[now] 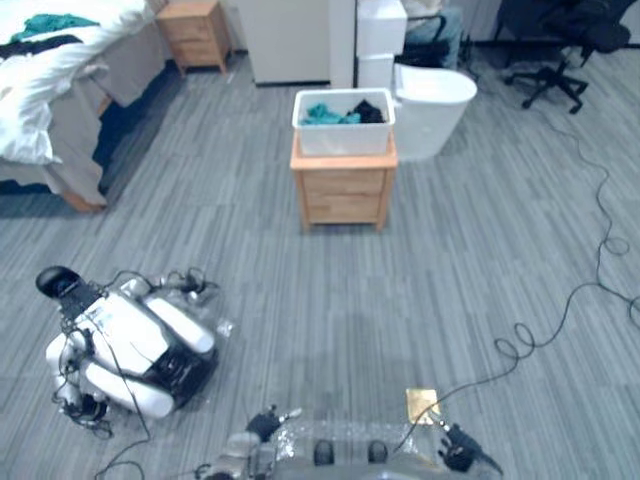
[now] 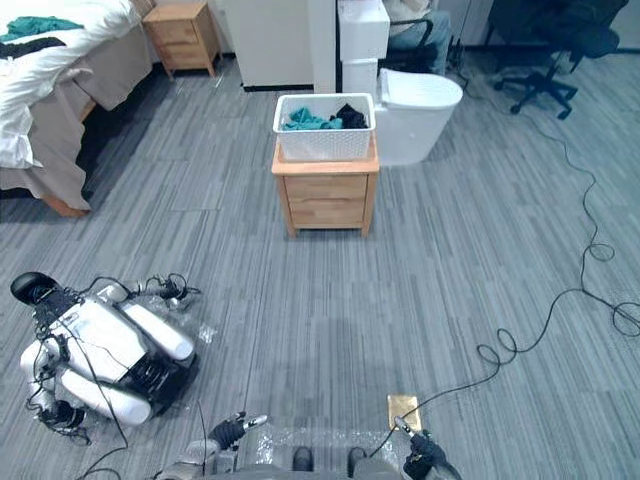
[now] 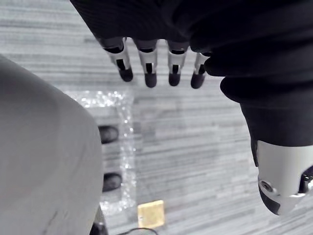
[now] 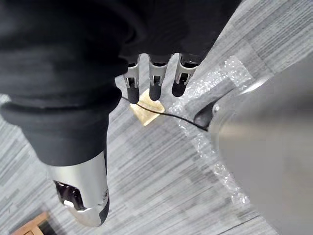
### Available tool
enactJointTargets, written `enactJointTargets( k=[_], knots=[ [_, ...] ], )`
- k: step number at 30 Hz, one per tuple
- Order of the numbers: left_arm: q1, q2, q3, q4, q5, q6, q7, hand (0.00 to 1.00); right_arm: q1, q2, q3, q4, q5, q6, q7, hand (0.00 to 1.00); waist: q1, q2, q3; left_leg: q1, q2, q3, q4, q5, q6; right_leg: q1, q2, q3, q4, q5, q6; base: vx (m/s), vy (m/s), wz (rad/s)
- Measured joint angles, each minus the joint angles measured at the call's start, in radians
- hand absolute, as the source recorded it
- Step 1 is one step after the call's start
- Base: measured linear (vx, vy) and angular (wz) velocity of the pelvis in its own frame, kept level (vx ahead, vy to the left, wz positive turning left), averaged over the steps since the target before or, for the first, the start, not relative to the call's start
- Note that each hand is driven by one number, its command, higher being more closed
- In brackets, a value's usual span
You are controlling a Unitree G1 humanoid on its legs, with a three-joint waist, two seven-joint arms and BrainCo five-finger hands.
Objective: Pick up the laundry basket with both hands and put the clothes into the washing machine.
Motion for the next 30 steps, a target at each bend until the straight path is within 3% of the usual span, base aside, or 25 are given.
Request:
enactJointTargets(
  k=[3,5,7,9,10,11,12,13,14,16,17,18,20,22,24,25,26,27,28,29,30],
  knots=[
    [0.001,0.006,-0.020,-0.001,-0.002,0.002,0.000,0.00,0.002,0.006,0.001,-0.010,0.017,0.000,0.015,0.00,-0.011,-0.004,0.019,0.049,-0.037,-0.018,-0.008,-0.014,0.023,-0.142,-0.055,-0.027,0.325,-0.044,-0.012,0.03,0.058,0.14],
    [0.003,0.006,-0.019,-0.001,-0.002,0.009,0.001,0.00,-0.007,0.001,0.007,-0.009,0.021,0.000,0.019,0.00,-0.018,0.003,0.023,0.053,-0.031,-0.030,0.001,-0.029,0.032,-0.180,-0.049,-0.037,0.333,-0.066,-0.010,0.19,0.036,0.14],
    [-0.002,0.007,-0.017,0.000,-0.007,0.011,0.002,0.00,-0.014,-0.002,0.008,-0.011,0.020,0.000,0.020,0.00,-0.031,0.013,0.033,0.053,0.000,-0.041,0.002,-0.043,0.036,-0.197,-0.016,-0.050,0.219,-0.062,-0.015,0.18,-0.017,0.15],
    [-0.010,0.005,-0.008,0.000,-0.008,0.012,0.002,0.00,-0.018,-0.003,0.008,-0.016,0.024,-0.001,0.020,0.00,-0.032,0.024,0.045,0.057,0.050,-0.055,0.001,-0.067,0.020,-0.215,0.038,-0.070,0.035,-0.006,-0.040,0.29,-0.080,0.06],
    [-0.019,0.005,-0.003,-0.001,-0.008,0.012,0.002,0.00,-0.019,-0.002,0.008,-0.016,0.028,-0.001,0.018,0.00,-0.037,0.021,0.046,0.064,0.081,-0.063,-0.001,-0.086,0.005,-0.223,0.065,-0.078,-0.102,0.073,-0.042,0.47,-0.154,0.24],
    [-0.021,0.012,0.000,-0.001,-0.008,0.012,0.002,0.00,-0.010,0.001,0.008,-0.014,0.027,0.000,0.018,0.00,-0.045,0.018,0.047,0.077,0.090,-0.083,0.002,-0.115,-0.017,-0.232,0.074,-0.065,-0.156,0.155,-0.050,0.51,-0.187,0.34],
    [-0.020,0.014,0.000,0.000,-0.007,0.012,0.002,0.00,-0.004,0.001,0.007,-0.014,0.028,0.000,0.018,0.00,-0.052,0.009,0.044,0.089,0.098,-0.092,0.002,-0.132,-0.023,-0.239,0.071,-0.062,-0.125,0.180,-0.062,0.48,-0.217,0.49],
    [-0.023,0.002,0.002,0.000,-0.006,0.011,0.000,0.00,0.007,-0.004,0.003,-0.014,0.038,0.000,0.018,0.00,-0.066,-0.001,0.036,0.123,0.125,-0.103,-0.004,-0.160,-0.048,-0.258,0.087,-0.076,-0.031,0.162,-0.132,0.50,-0.258,0.45],
    [-0.026,-0.006,0.003,0.000,-0.006,0.010,-0.004,0.00,0.016,-0.003,-0.004,-0.014,0.044,0.000,0.018,0.00,-0.066,0.006,0.034,0.138,0.139,-0.100,0.003,-0.163,-0.062,-0.271,0.094,-0.090,0.054,0.086,-0.156,0.60,-0.295,0.32],
    [-0.036,-0.011,0.020,0.000,-0.008,0.010,-0.017,0.00,0.013,-0.002,-0.019,-0.016,0.064,0.000,0.018,0.00,-0.062,0.001,0.032,0.118,0.134,-0.081,0.092,-0.172,-0.090,-0.275,0.086,-0.093,0.117,0.033,-0.189,0.49,-0.208,0.07],
    [-0.048,-0.016,0.040,0.000,-0.025,0.010,-0.018,0.00,0.011,0.001,-0.032,-0.018,0.081,-0.001,0.019,0.00,-0.062,0.003,0.032,0.051,0.130,-0.076,0.271,-0.188,-0.166,-0.244,0.080,-0.093,0.116,0.008,-0.200,0.51,-0.183,0.11],
    [-0.060,-0.019,0.049,-0.002,-0.037,0.009,-0.018,0.00,0.006,-0.002,-0.031,-0.015,0.084,0.000,0.020,0.00,-0.058,0.006,0.032,-0.015,0.146,-0.034,0.451,-0.183,-0.212,-0.186,0.087,-0.089,0.082,0.003,-0.201,0.52,-0.196,0.12],
    [-0.070,-0.024,0.052,-0.008,-0.037,0.004,-0.019,0.00,0.001,-0.009,-0.018,-0.017,0.089,-0.001,0.019,0.00,-0.049,-0.004,0.034,-0.087,0.160,0.032,0.606,-0.194,-0.193,-0.055,0.085,-0.072,-0.019,0.003,-0.201,0.49,-0.202,0.05],
    [-0.070,-0.033,0.051,-0.015,-0.038,-0.007,-0.018,0.00,-0.017,-0.030,0.004,-0.019,0.088,-0.002,0.015,0.00,-0.045,-0.007,0.033,-0.147,0.150,0.061,0.600,-0.220,-0.175,0.021,0.071,-0.061,-0.088,0.003,-0.201,0.46,-0.115,-0.03],
    [-0.074,-0.035,0.052,-0.022,-0.049,-0.010,-0.017,0.00,-0.053,-0.049,0.008,-0.025,0.088,-0.010,0.007,0.00,-0.025,-0.011,0.035,-0.262,0.104,0.044,0.467,-0.232,-0.170,0.094,0.044,-0.040,-0.162,0.001,-0.196,0.38,-0.018,-0.10],
    [-0.073,-0.034,0.055,-0.023,-0.055,-0.010,-0.017,0.00,-0.062,-0.057,0.007,-0.028,0.088,-0.015,0.002,0.00,-0.014,-0.004,0.032,-0.330,0.090,0.013,0.424,-0.225,-0.183,0.118,0.041,-0.037,-0.187,0.000,-0.194,0.29,0.005,-0.10],
    [-0.071,-0.035,0.056,-0.024,-0.057,-0.011,-0.015,0.00,-0.066,-0.070,0.008,-0.033,0.086,-0.022,-0.007,0.00,0.010,0.010,0.030,-0.444,0.091,-0.028,0.417,-0.199,-0.227,0.153,0.059,-0.030,-0.220,-0.003,-0.188,0.46,0.075,-0.21],
    [-0.066,-0.035,0.057,-0.042,-0.057,-0.012,-0.014,0.00,-0.062,-0.083,0.015,-0.038,0.079,-0.028,-0.008,0.00,0.031,0.048,0.026,-0.511,0.119,-0.044,0.386,-0.159,-0.270,0.210,0.092,-0.008,-0.258,-0.013,-0.171,0.47,0.117,-0.33],
    [-0.059,-0.035,0.057,-0.043,-0.056,-0.012,-0.013,0.00,-0.059,-0.094,0.019,-0.035,0.074,-0.027,-0.008,0.00,0.041,0.063,0.025,-0.530,0.128,-0.043,0.355,-0.118,-0.257,0.241,0.106,0.005,-0.281,-0.021,-0.157,0.42,0.165,-0.71],
    [-0.035,-0.030,0.066,-0.044,-0.056,-0.014,-0.003,0.00,-0.050,-0.087,0.019,-0.035,0.063,-0.027,-0.007,0.00,0.069,0.064,0.017,-0.525,0.125,-0.031,0.393,-0.002,-0.173,0.307,0.098,0.022,-0.304,-0.047,-0.115,0.42,0.181,-0.91],
    [-0.026,-0.019,0.081,-0.042,-0.055,-0.010,0.005,0.00,-0.040,-0.070,0.024,-0.038,0.052,-0.029,-0.007,0.00,0.074,0.047,0.002,-0.512,0.110,-0.012,0.430,0.015,-0.082,0.318,0.074,0.052,-0.261,-0.062,-0.090,0.58,0.212,-0.82]
  ],
)
